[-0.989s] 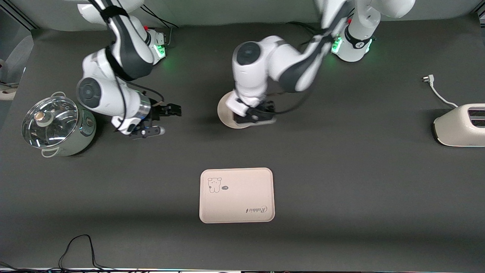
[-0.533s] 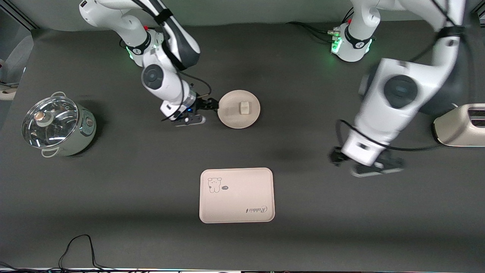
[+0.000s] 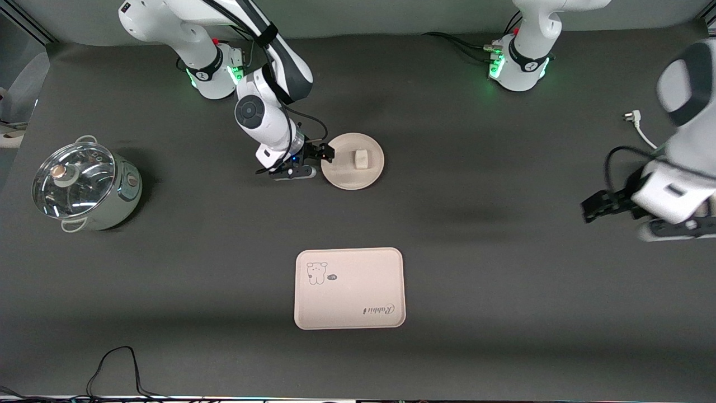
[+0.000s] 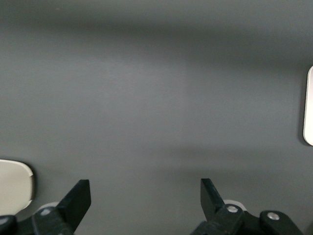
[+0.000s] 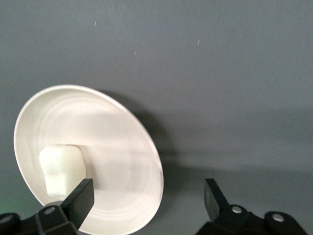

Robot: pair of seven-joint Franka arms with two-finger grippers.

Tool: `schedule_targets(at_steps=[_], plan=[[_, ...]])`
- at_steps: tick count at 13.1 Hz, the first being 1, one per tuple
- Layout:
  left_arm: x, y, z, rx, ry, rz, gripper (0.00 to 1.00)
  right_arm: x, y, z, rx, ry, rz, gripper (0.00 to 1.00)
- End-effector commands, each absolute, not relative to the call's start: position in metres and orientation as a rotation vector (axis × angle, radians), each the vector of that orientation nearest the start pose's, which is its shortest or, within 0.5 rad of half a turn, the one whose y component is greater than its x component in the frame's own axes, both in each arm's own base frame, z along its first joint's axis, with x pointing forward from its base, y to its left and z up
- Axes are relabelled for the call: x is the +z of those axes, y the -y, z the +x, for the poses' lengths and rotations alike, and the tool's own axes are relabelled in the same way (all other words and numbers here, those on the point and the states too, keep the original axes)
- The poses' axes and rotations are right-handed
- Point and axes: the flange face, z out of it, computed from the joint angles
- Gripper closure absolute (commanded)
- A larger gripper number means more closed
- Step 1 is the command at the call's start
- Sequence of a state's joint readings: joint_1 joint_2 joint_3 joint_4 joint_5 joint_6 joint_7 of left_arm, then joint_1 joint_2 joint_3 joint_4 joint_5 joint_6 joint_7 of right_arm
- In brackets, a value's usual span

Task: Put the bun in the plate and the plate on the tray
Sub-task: 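Grasp the plate rim with the right gripper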

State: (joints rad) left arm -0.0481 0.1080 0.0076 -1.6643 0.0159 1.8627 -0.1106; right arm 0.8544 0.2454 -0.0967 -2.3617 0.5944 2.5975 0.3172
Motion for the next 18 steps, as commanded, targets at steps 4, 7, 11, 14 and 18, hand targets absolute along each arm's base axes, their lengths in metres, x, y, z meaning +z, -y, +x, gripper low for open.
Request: schedule_targets(at_steps=[4,7,11,14,18], plan=[[0.602,0.025,0.577,-0.090,0.055,-3.127,0.00,0.186,-0.359,0.345,0.145,-0.145,-2.903,0.07],[0.587,0.025,0.579,-0.092,0.052,-3.129,0.00,0.174,-0.357,0.344,0.132,-0.150,-2.921,0.22],[0.578,0.024,0.574,-0.064,0.049,-3.128,0.00,0.175,-0.356,0.345,0.135,-0.202,-2.904,0.95],[0.579,0.015,0.571,-0.061,0.076,-3.129,0.00,0.176,-0.361,0.340,0.145,-0.232,-2.886,1.00],[0.587,0.011,0.564,-0.068,0.093,-3.126,0.00,0.190,-0.364,0.343,0.140,-0.250,-2.854,1.00]])
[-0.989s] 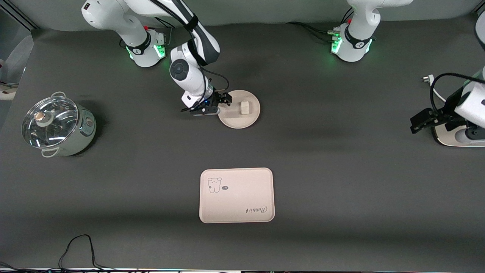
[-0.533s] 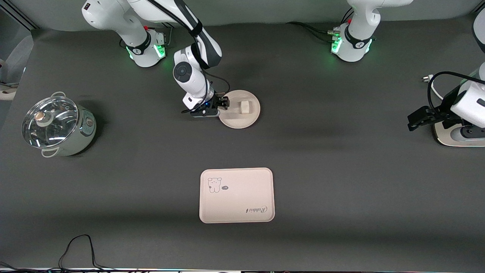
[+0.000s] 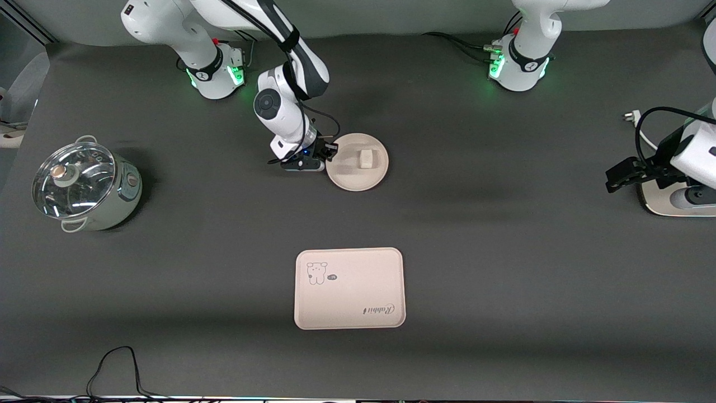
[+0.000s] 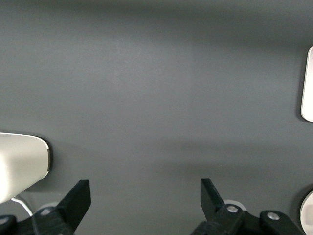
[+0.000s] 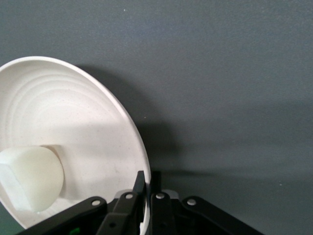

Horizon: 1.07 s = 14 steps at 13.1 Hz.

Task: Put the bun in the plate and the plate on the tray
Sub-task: 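Grasp the plate rim with the right gripper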

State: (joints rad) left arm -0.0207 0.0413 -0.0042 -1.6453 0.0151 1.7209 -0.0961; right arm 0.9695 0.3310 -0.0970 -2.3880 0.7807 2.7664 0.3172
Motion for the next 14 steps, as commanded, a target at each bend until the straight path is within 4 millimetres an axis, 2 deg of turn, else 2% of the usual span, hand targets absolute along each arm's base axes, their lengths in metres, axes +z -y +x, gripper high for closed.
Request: schedule_targets(at_steps=[1,3,6,10,14], plan=[[0.584,0.010,0.563,-0.061,0.095,-3.126,0.00,0.195,-0.363,0.346,0.135,-0.254,-2.844,1.00],[0.579,0.009,0.562,-0.047,0.097,-3.124,0.00,0.217,-0.361,0.354,0.180,-0.250,-2.814,1.00],[0.578,0.003,0.561,-0.040,0.113,-3.122,0.00,0.272,-0.339,0.385,0.246,-0.236,-2.758,1.00],[0.578,0.002,0.558,-0.047,0.118,-3.124,0.00,0.349,-0.310,0.442,0.332,-0.173,-2.736,1.00],[0.574,0.002,0.561,-0.056,0.113,-3.124,0.00,0.427,-0.292,0.510,0.282,-0.134,-2.755,1.00]])
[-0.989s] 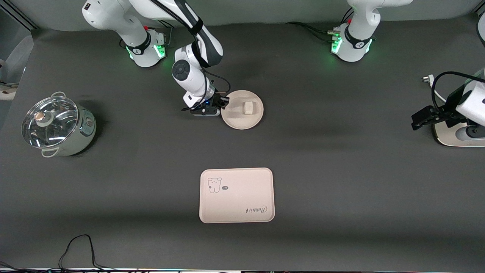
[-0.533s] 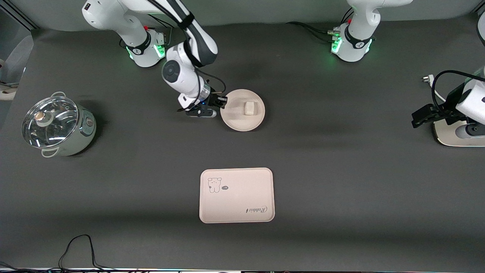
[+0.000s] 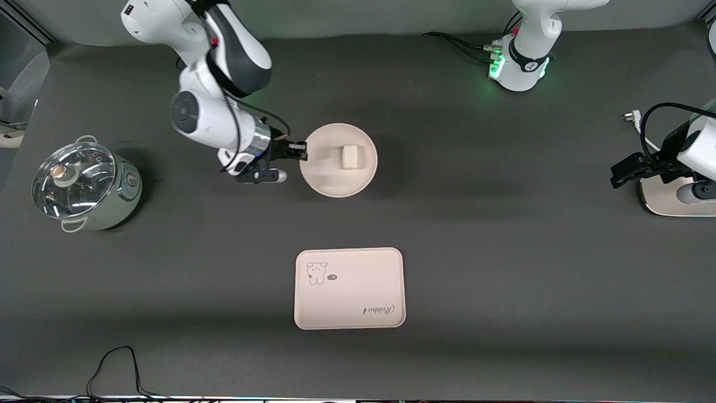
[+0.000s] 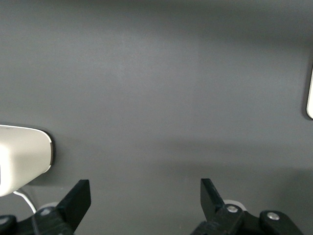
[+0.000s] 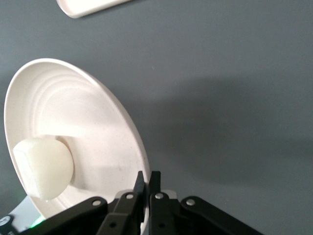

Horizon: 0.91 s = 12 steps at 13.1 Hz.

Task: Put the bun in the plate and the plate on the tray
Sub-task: 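Lift the plate with the right gripper and carry it onto the tray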

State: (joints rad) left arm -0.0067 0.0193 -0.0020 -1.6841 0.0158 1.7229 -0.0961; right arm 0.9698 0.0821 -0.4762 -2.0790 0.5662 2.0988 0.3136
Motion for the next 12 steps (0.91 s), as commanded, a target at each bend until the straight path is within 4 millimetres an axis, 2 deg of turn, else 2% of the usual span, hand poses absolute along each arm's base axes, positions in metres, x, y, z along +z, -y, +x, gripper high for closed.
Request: schedule_targets(at_steps=[1,2,3,5,7,9,10,12], plan=[[0.574,0.002,0.561,-0.061,0.113,-3.124,0.00,0.446,-0.288,0.528,0.279,-0.134,-2.764,1.00],[0.575,0.002,0.560,-0.059,0.113,-3.124,0.00,0.460,-0.284,0.547,0.249,-0.143,-2.778,1.00],[0.575,0.002,0.560,-0.056,0.113,-3.124,0.00,0.465,-0.282,0.564,0.220,-0.157,-2.792,1.00],[0.571,0.002,0.560,-0.047,0.113,-3.124,0.00,0.450,-0.289,0.606,0.151,-0.197,-2.832,1.00],[0.571,0.002,0.559,-0.044,0.113,-3.124,0.00,0.409,-0.301,0.645,0.145,-0.261,-2.808,1.00],[0.572,0.003,0.558,-0.044,0.113,-3.124,0.00,0.366,-0.302,0.676,0.137,-0.267,-2.773,1.00],[0.572,0.004,0.558,-0.044,0.111,-3.124,0.00,0.350,-0.296,0.692,0.106,-0.285,-2.717,1.00],[0.571,0.004,0.558,-0.042,0.111,-3.124,0.00,0.306,-0.291,0.704,0.067,-0.301,-2.608,1.00]])
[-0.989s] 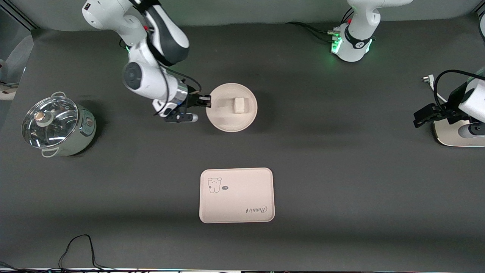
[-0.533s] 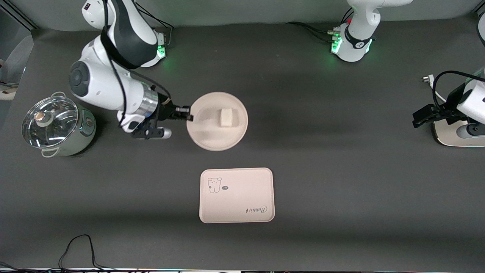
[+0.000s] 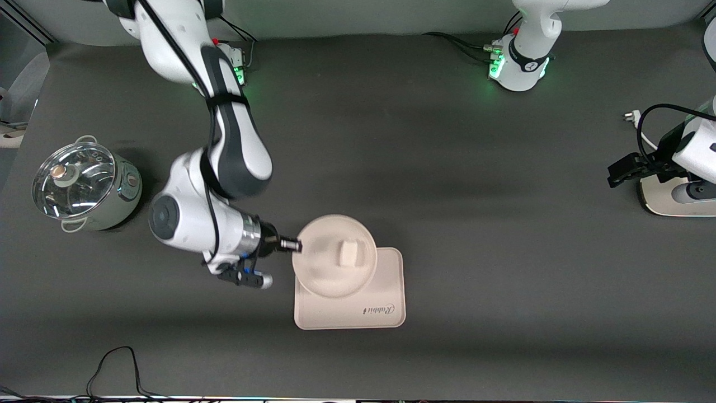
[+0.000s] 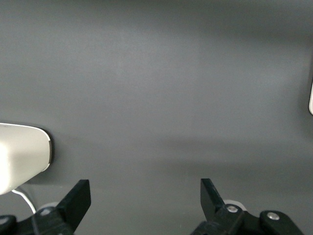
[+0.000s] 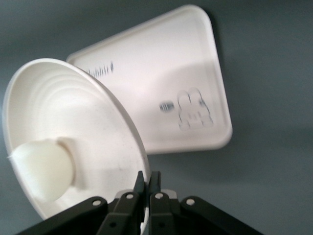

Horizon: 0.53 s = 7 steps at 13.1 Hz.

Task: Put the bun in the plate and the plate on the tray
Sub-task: 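Lift the plate with the right gripper and carry it onto the tray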

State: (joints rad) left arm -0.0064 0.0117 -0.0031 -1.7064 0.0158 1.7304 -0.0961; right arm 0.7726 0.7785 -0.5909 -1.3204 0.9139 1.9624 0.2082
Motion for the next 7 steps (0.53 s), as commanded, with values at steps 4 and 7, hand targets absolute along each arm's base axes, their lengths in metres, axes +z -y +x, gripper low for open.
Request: schedule_targets(at_steps=[4,7], plan=[[0.574,0.005,0.557,-0.052,0.106,-3.124,0.00,0.214,-0.311,0.700,-0.016,-0.354,-2.631,1.00],[0.575,0.004,0.557,-0.056,0.108,-3.124,0.00,0.184,-0.315,0.692,-0.013,-0.370,-2.649,1.00]])
